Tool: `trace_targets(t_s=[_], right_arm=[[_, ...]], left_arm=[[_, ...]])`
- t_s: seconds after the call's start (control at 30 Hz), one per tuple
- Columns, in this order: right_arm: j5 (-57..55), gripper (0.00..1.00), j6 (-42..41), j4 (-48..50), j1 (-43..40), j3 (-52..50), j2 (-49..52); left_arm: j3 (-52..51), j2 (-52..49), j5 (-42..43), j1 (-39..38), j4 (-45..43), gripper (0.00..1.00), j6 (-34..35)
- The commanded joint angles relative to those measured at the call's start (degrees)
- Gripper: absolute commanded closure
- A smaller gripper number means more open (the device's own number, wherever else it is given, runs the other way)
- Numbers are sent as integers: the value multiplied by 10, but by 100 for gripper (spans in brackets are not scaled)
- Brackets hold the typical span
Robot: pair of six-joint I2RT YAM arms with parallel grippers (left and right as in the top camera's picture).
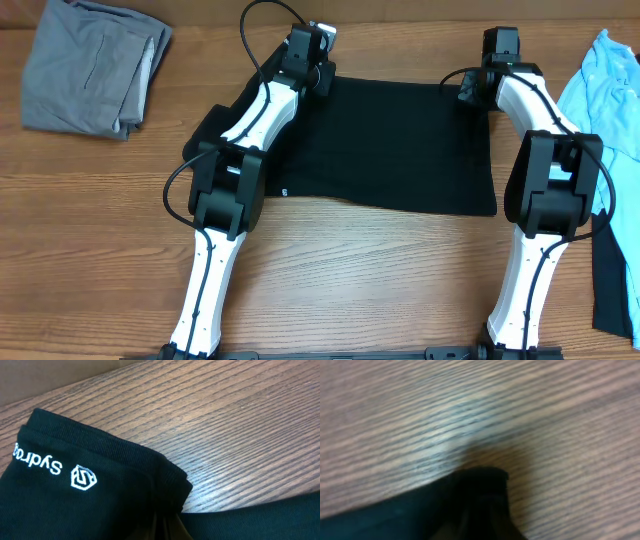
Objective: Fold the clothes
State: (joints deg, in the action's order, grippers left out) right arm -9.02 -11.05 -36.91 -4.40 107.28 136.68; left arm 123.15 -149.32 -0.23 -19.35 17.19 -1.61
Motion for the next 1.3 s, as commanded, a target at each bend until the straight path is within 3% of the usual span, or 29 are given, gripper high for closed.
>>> trace_targets(t_s=[0.0, 0.3, 0.43, 0.63, 0.87, 1.07, 1.17, 1.27], right_arm=[[0, 96, -25, -2, -2, 16, 10], [-16, 96, -44, -101, -10, 112, 6], [-30, 96, -88, -217, -10, 215, 6], [-29, 96, -136, -358, -10, 287, 5], [-23, 96, -185, -494, -10, 294, -8], [-16, 96, -194, -602, -10, 294, -9], [-12, 96, -190, -602, -10, 293, -10], [-9, 96, -189, -602, -10, 293, -15]], left_arm=[[15, -2, -2, 5, 2, 96, 5], [15, 87, -4, 6, 54, 96, 2], [15, 127, -4, 6, 121, 96, 3], [15, 176, -30, 11, 242, 96, 4], [15, 213, -47, 26, 374, 93, 6], [15, 209, -46, 39, 523, 92, 57], [15, 209, -27, 39, 569, 85, 63], [15, 209, 5, 39, 619, 87, 67]])
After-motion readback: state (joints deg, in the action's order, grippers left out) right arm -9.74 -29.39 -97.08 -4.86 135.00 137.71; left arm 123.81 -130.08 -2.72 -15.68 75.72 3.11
